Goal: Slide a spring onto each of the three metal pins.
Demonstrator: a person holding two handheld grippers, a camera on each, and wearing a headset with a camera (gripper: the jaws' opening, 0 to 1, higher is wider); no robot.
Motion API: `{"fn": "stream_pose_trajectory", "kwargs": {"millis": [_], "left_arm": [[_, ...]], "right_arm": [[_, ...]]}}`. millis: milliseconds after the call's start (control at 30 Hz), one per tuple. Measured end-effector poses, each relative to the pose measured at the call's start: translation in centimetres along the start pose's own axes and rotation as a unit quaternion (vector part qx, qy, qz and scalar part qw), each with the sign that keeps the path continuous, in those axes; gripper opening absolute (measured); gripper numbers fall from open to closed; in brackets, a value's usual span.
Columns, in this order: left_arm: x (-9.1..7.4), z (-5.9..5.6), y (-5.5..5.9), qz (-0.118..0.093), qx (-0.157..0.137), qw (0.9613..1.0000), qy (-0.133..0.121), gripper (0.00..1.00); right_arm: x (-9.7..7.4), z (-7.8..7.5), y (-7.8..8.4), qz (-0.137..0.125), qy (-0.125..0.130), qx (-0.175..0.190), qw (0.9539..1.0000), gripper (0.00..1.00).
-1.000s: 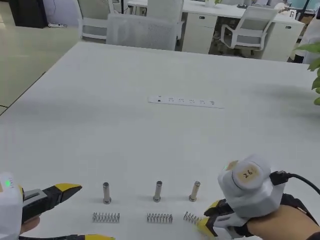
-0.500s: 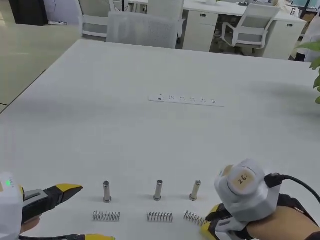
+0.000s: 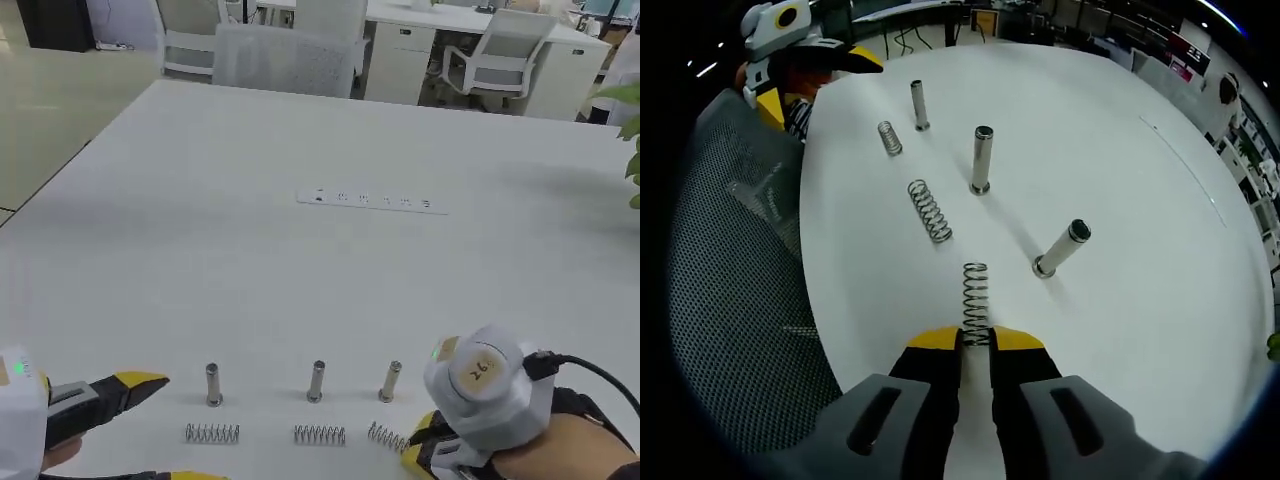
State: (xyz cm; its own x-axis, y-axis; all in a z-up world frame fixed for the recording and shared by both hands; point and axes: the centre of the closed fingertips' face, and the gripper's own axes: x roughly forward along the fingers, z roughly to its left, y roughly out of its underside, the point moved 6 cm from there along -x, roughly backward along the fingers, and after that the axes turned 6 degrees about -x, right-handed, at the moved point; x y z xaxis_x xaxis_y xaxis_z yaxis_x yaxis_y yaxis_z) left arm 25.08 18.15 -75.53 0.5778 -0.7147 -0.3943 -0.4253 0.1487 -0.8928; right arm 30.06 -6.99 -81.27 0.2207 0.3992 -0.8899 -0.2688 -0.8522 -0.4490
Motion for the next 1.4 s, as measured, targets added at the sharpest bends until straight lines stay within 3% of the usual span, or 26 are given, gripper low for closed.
{"fn": "stream_pose_trajectory", "kwargs": {"millis": [800, 1400], "left_arm": [[0.2, -0.7, 0.1, 0.014, 0.016, 0.9995, 0.022, 0.61], [0.7, -1.1, -0.3, 0.024, 0.030, 0.9981, 0.047, 0.56]], "right_arm": [[-0.7, 0.2, -0.3, -0.007, 0.002, 0.005, 1.0000, 0.07], [-1.9, 0.8, -2.2, -0.025, -0.005, -0.012, 0.9996, 0.07]]}}
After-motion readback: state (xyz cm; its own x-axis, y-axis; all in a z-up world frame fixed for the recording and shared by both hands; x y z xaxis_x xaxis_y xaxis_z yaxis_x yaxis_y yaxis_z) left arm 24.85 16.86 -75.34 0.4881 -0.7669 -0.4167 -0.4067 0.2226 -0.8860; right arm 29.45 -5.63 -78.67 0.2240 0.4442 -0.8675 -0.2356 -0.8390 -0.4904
